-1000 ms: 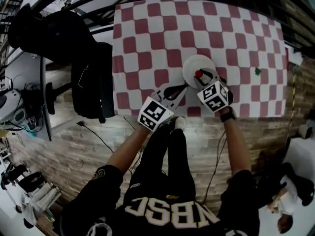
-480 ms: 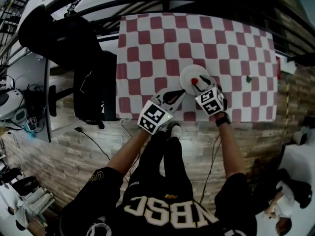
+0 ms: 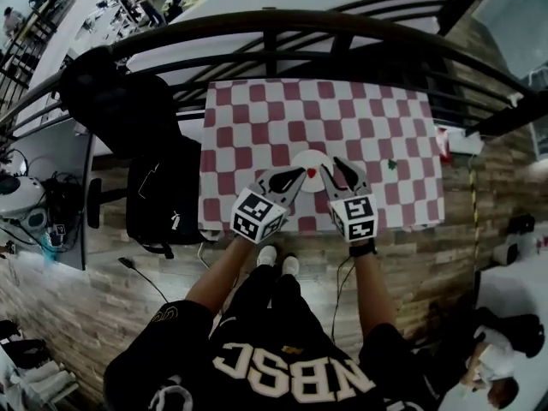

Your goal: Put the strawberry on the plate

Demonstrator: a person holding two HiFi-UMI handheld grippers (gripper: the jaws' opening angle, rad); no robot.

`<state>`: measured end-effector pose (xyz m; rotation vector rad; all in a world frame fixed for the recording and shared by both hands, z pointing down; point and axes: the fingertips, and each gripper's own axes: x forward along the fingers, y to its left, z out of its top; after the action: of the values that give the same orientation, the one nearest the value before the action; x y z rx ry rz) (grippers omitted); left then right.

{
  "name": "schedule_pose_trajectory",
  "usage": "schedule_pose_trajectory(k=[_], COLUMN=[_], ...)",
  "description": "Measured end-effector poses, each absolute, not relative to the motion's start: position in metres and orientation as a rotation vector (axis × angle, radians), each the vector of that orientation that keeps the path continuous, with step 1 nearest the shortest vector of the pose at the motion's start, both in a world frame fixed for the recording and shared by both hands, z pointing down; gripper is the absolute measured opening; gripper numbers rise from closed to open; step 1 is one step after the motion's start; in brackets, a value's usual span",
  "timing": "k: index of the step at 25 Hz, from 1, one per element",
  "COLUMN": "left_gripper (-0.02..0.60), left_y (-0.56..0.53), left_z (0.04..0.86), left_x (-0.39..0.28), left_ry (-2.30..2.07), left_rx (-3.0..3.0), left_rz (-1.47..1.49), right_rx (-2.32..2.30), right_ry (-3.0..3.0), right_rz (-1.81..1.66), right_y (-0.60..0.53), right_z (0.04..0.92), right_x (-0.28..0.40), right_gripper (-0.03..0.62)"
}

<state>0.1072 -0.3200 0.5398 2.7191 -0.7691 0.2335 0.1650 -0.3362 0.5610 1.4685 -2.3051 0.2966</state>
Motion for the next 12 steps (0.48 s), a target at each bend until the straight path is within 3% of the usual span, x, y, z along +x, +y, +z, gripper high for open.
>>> schedule_pose_trajectory(k=[12], left_gripper=[0.014], left_y=[-0.303], left_z=[0.440], left_x=[0.085], left_ry=[-1.040], left_rx=[2.787], left_rz=[0.077], right_rx=[2.005], right_ry=[-2.233], right_rz=[0.155], right_y=[-0.281], right_z=[0.438], right_x=[0.180], right_gripper=[0.037])
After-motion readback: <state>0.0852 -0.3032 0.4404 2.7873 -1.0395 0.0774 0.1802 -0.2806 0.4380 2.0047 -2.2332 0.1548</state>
